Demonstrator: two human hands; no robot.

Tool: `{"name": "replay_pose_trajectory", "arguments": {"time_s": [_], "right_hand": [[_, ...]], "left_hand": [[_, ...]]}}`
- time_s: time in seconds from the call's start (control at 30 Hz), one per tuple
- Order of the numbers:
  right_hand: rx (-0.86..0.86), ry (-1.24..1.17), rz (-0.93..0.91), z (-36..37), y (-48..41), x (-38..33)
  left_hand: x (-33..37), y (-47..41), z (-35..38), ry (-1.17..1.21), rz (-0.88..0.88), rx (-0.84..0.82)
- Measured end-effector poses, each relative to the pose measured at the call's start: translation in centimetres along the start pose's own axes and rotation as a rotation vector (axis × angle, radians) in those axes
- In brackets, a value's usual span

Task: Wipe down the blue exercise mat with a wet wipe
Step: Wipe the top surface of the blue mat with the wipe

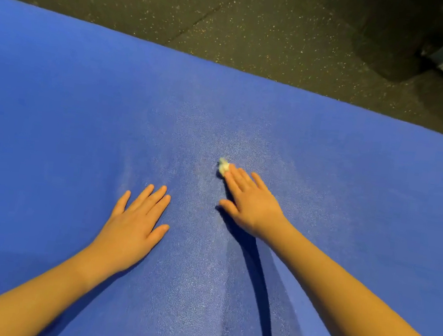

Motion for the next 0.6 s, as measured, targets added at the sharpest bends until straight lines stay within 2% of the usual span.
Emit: {"name": "replay_pose_trajectory", "arguments": {"time_s": [0.07, 0.1, 0.2, 0.27, 0.3, 0.33, 0.4, 0.47, 0.53, 0.6], "right_hand": [[0.039, -0.078, 0.141, -0.2, 0.3, 0.0], [0.056, -0.114, 0.139, 0.0, 0.8, -1.0], [-0.050, -0.134, -0.095, 2.2, 3.8, -5.7], [-0.137, -0.065, -0.223, 2.9, 5.7, -6.1], [-0.121, -0.038, -0.243, 2.6, 5.7, -5.4], [-0.102, -0.022, -0.219, 2.3, 5.2, -4.3], [-0.081, -0.016, -0.054, 1.8, 4.2, -2.1], [-0.051, -0.045, 0.049, 1.9, 4.3, -2.4], [-0.038, -0.096, -0.045, 2.8, 6.3, -5.2], [-0.138, -0.107, -0.162, 3.8, 9.2, -7.4]], "left_hand": [[-0.2, 0.7, -0.1, 0.020, -0.040, -0.056], [-0.2, 1.2, -0.2, 0.023, -0.057, -0.070], [-0.1, 3.0, -0.2, 0.054, -0.108, -0.084], [-0.2, 4.0, 0.2, 0.070, -0.133, -0.099], [-0.1, 4.4, 0.4, 0.066, -0.126, -0.101], [-0.1, 4.7, 0.6, 0.067, -0.116, -0.094], [-0.2, 5.0, 0.8, 0.077, -0.110, -0.069], [-0.2, 5.2, 0.9, 0.060, -0.109, -0.045], [-0.1, 5.2, 0.8, 0.050, -0.106, -0.025], [0.1, 5.2, 0.8, 0.056, -0.103, -0.012]]}}
Point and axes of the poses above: each hand's wrist, its own y-axis away from the middle knuckle, its own z-axis out of the palm, x = y × z, the point moved 6 cm from there along -y, towards the middle knuckle, and after that the axes turned 9 degrees about -y, right-handed, at the moved point
